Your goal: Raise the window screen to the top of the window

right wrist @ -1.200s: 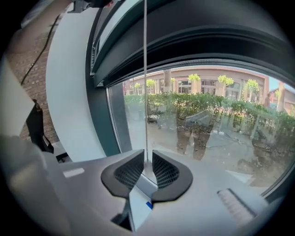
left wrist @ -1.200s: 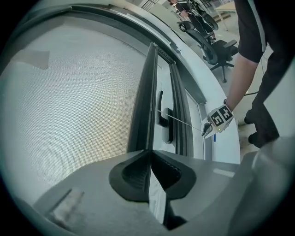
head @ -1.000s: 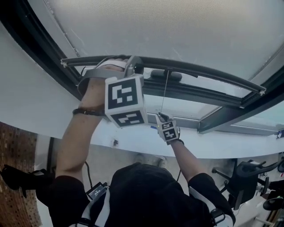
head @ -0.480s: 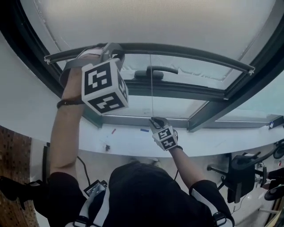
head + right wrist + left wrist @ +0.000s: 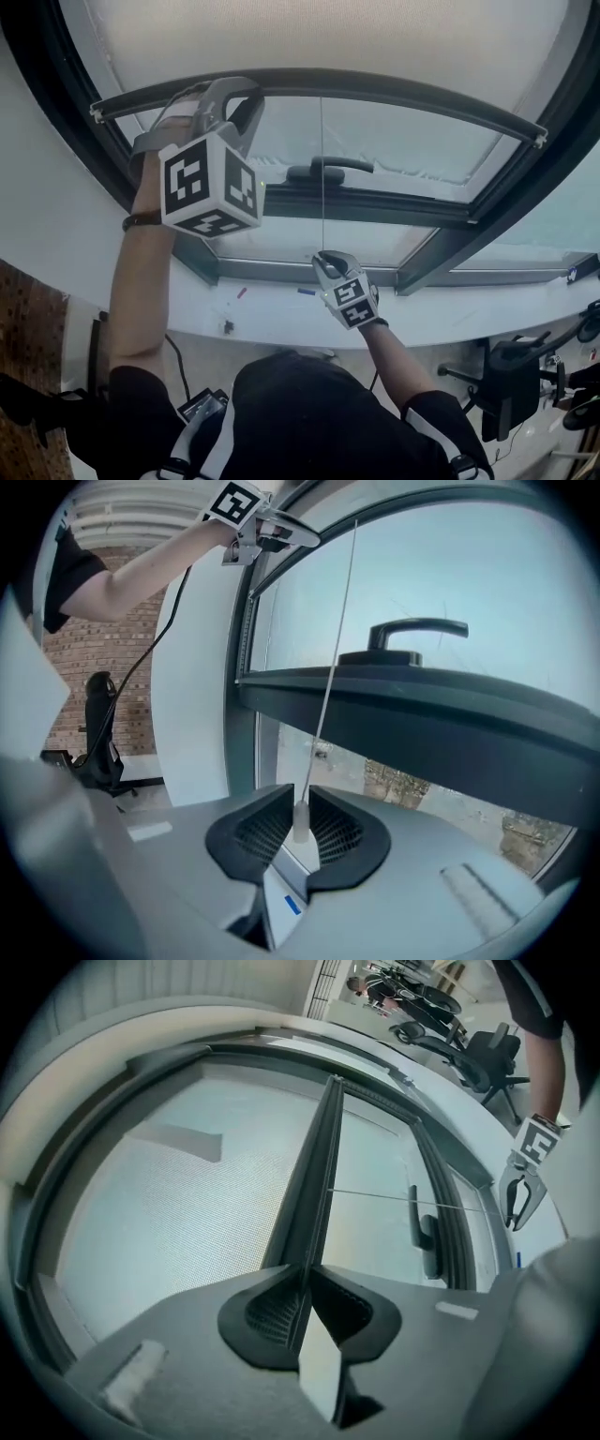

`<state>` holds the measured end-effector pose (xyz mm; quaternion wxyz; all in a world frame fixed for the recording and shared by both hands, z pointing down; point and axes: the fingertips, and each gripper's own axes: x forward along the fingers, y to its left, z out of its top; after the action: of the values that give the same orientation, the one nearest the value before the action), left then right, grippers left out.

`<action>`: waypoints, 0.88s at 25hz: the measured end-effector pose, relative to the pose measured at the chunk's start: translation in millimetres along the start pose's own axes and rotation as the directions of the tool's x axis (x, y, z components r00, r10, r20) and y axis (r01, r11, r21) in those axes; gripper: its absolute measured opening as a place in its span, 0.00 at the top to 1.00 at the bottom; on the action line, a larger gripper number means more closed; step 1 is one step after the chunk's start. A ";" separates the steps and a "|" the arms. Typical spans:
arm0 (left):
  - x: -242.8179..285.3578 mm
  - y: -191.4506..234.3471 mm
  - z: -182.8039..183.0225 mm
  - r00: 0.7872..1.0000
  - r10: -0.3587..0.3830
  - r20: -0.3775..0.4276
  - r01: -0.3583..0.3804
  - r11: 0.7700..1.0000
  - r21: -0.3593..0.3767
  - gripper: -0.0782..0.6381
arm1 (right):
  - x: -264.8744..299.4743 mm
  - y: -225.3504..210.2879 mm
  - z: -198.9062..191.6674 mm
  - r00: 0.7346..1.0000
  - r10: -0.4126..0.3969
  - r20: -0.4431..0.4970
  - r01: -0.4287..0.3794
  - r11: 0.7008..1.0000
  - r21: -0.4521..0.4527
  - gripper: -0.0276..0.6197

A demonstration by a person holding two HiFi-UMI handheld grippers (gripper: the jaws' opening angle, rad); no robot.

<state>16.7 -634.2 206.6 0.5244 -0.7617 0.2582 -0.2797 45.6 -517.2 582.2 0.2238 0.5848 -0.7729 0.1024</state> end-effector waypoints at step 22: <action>-9.6 -129.6 51.4 0.807 -0.088 0.584 0.578 0.320 -0.751 0.68 | -34.5 4.0 65.5 0.989 -0.114 0.097 0.127 0.982 -0.143 0.87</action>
<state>58.6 -552.9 312.2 -0.0058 -0.9972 0.0726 -0.0182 34.5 -513.9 509.0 0.2379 0.6163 -0.7507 0.0047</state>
